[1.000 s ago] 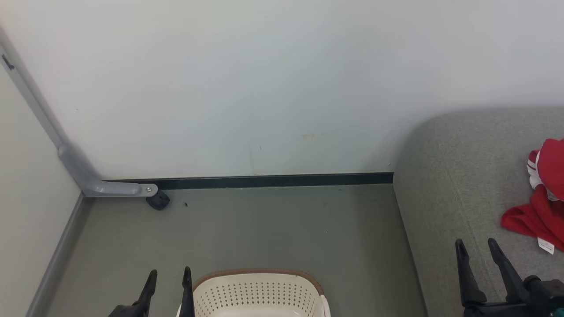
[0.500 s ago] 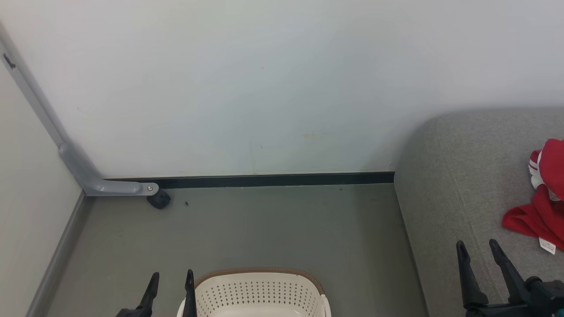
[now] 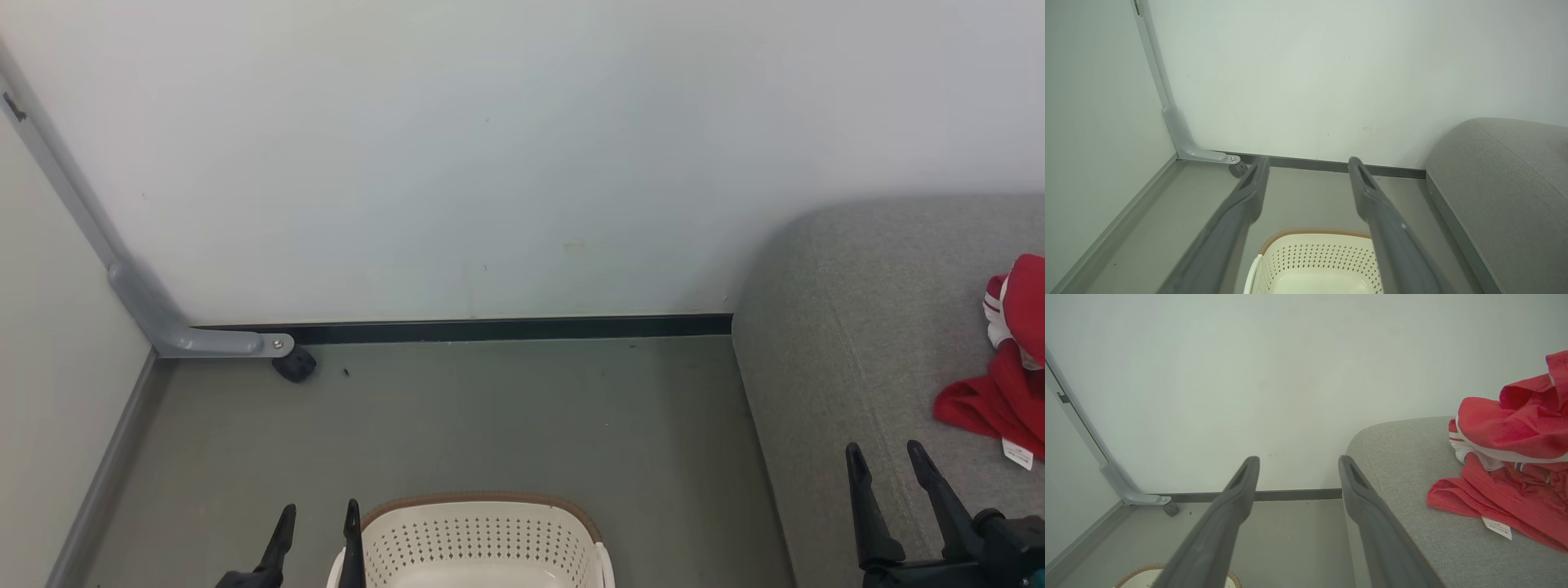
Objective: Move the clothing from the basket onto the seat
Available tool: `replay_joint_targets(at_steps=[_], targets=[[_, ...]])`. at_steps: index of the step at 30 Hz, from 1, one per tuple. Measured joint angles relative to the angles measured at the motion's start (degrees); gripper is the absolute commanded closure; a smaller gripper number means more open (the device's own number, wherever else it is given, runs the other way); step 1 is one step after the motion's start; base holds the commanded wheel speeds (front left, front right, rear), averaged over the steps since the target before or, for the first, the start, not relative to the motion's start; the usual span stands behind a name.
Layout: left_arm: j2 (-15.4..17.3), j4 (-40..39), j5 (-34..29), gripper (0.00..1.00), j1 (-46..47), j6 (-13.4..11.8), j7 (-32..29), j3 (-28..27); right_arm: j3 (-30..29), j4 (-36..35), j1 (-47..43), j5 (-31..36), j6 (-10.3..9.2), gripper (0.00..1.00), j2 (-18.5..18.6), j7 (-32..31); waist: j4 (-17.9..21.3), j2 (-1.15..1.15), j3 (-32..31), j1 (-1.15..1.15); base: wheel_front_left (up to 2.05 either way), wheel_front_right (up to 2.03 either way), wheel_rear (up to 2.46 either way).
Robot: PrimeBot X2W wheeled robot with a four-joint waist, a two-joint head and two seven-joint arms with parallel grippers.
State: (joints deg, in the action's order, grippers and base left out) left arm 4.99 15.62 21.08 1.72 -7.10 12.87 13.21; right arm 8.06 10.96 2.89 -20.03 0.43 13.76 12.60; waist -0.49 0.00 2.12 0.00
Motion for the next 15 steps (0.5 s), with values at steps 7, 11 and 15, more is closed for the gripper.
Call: replay_joint_targets(at_steps=[7,11,15], targets=[[-0.1,0.0,-0.1,0.00,0.0,0.0,-0.2,-0.1,0.0,-0.4,0.0,0.0,0.00,0.00,0.0,-0.5,-0.1,0.00,0.1,0.00,0.00,0.00,0.00],[-0.1,0.7,0.0,1.00,-0.1,0.0,-0.2,0.0,0.1,0.0,-0.1,0.0,0.02,1.00,-0.3,-0.5,-0.1,0.00,0.2,0.00,0.00,0.00,0.00],[-0.2,2.6,0.1,1.00,-1.3,0.1,-0.3,0.2,0.5,2.3,-1.5,-0.2,0.07,1.00,-1.9,-0.6,-0.1,0.00,0.2,0.00,0.00,0.00,0.00]])
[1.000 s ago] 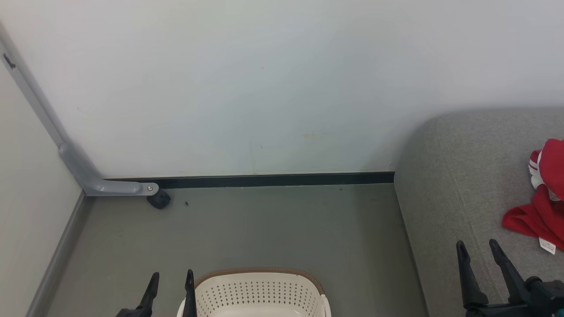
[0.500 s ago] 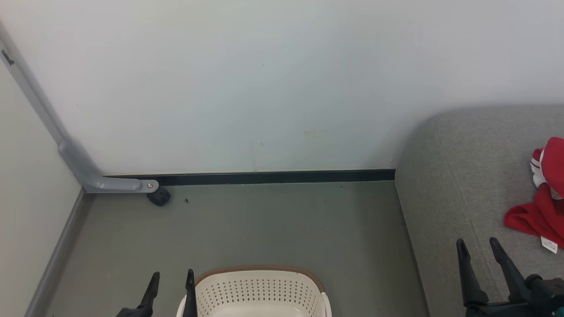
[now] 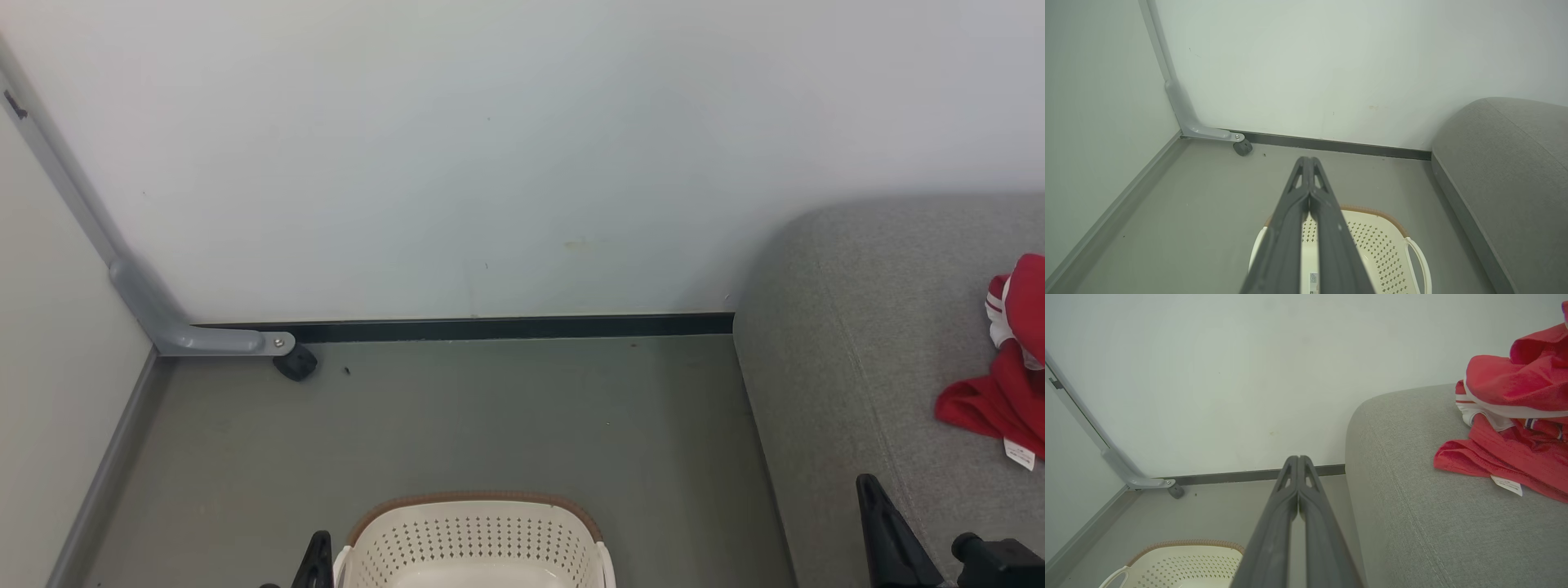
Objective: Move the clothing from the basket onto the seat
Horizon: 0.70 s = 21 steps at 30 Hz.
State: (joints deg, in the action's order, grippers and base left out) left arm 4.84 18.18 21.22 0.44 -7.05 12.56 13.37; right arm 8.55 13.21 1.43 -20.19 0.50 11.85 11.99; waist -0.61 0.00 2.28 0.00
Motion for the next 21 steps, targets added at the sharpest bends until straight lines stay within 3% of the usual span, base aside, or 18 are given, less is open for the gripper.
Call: replay_joint_targets(at_steps=[21], targets=[[-0.6,0.1,14.7,1.00,0.3,3.1,-4.3,-3.9,-3.7,1.2,0.3,-14.8,1.04,1.00,-1.8,-4.4,0.1,0.00,-0.5,0.00,0.00,0.00,0.00]])
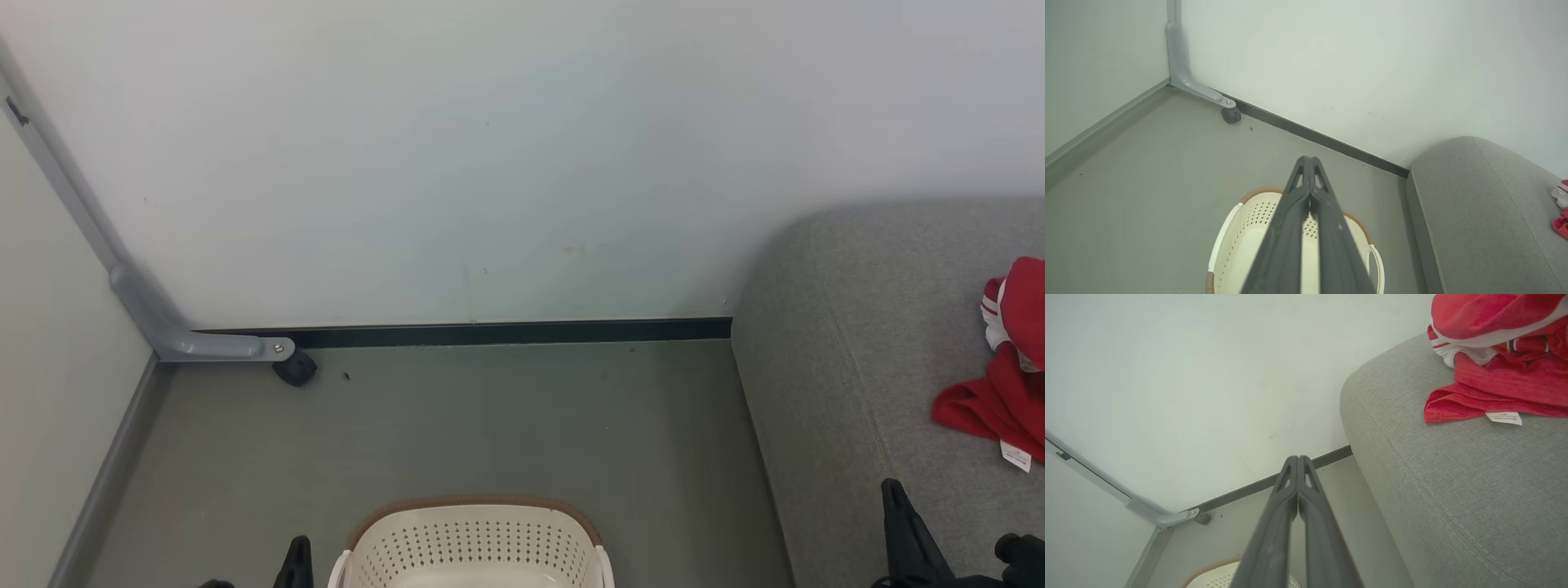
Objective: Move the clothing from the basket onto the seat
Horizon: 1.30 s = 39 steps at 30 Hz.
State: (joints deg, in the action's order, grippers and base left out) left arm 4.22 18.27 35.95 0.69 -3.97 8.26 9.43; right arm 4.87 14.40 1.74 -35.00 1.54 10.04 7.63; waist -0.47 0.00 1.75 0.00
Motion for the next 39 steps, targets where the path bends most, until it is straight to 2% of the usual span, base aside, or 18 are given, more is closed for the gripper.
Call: replay_joint_targets(at_steps=[39], targets=[[-0.8,-0.2,28.2,1.00,1.4,5.5,-7.7,-7.3,-6.5,1.4,1.3,-28.7,2.50,1.00,-3.8,-7.3,0.2,0.00,-0.9,0.00,0.00,0.00,0.00]])
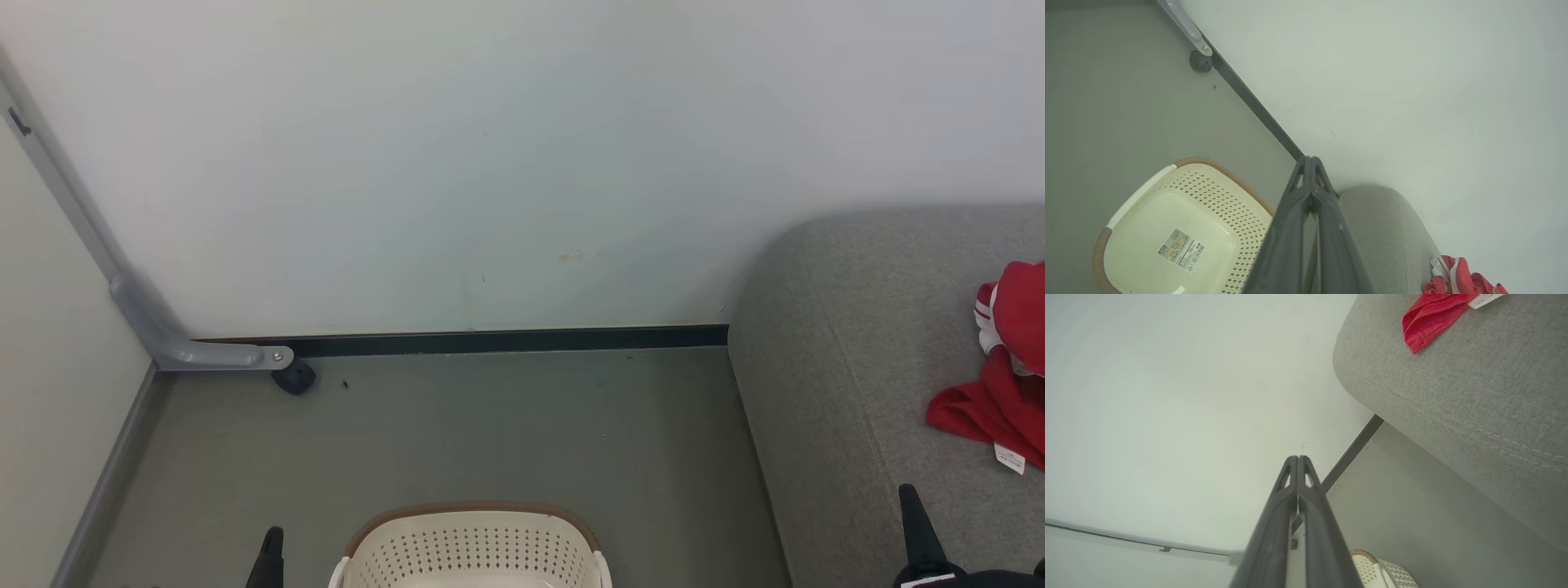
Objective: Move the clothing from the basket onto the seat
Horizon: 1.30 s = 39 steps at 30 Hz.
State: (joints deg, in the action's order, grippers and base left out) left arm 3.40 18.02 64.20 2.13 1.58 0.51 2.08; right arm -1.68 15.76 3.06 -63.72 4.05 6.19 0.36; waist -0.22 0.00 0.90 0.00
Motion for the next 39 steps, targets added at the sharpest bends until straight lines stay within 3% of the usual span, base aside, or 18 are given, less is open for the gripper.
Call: replay_joint_targets(at_steps=[39], targets=[[-1.0,-0.4,26.6,1.00,2.2,5.5,-7.0,-7.0,-6.2,1.4,1.2,-27.6,2.66,1.00,-3.7,-6.8,0.2,0.00,-0.8,0.00,0.00,0.00,0.00]])
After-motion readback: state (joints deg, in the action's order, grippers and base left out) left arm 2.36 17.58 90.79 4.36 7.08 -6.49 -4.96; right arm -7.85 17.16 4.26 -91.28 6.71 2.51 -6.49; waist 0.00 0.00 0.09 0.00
